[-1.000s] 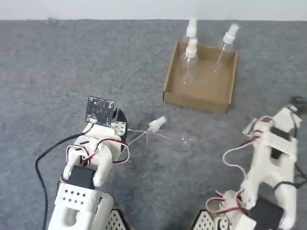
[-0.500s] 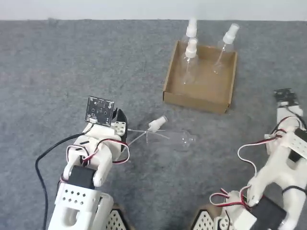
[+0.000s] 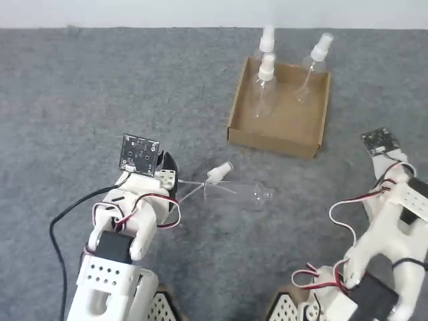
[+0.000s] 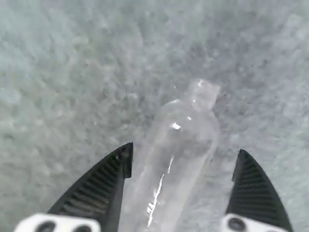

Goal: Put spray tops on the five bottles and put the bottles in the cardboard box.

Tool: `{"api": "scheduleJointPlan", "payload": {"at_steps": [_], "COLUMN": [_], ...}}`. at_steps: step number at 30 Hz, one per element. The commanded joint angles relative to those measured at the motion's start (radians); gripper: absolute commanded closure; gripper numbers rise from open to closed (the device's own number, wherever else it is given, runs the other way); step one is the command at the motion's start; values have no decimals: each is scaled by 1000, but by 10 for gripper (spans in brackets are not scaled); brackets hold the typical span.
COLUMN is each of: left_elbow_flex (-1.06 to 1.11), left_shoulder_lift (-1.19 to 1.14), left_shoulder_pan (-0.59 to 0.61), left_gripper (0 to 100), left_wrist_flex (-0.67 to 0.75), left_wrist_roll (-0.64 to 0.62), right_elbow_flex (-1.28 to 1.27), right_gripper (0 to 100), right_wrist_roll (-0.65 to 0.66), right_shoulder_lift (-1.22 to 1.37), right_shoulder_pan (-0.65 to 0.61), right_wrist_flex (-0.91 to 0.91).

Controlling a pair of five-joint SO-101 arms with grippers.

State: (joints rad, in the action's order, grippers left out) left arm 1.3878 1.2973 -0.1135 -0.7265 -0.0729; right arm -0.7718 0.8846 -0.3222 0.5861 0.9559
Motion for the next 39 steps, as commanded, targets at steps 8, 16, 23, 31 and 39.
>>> {"api": "scheduleJointPlan", "payload": {"at_steps": [8,16,23,31,39], "left_elbow_flex": [-285,-553,-638,-653,-562], "left_shoulder_lift": [-258,-563,-769,-879,-888], "left_shoulder_pan": [5,6,20,181,203], "left_gripper": [988,988,956,870,870], "left_wrist_flex": [-178,-321,-390,-393,-387], "left_wrist_roll": [80,118,115,126,169], "right_elbow_flex": [224,325,368,367,371], "right_gripper": [728,728,752,863,893], "right_wrist_roll": [-55,-97,-103,-98,-97], "right_shoulder_lift": [-7,197,358,409,417], "right_shoulder_pan": [-18,54,59,77,79], "right_wrist_flex": [321,272,272,193,180]}}
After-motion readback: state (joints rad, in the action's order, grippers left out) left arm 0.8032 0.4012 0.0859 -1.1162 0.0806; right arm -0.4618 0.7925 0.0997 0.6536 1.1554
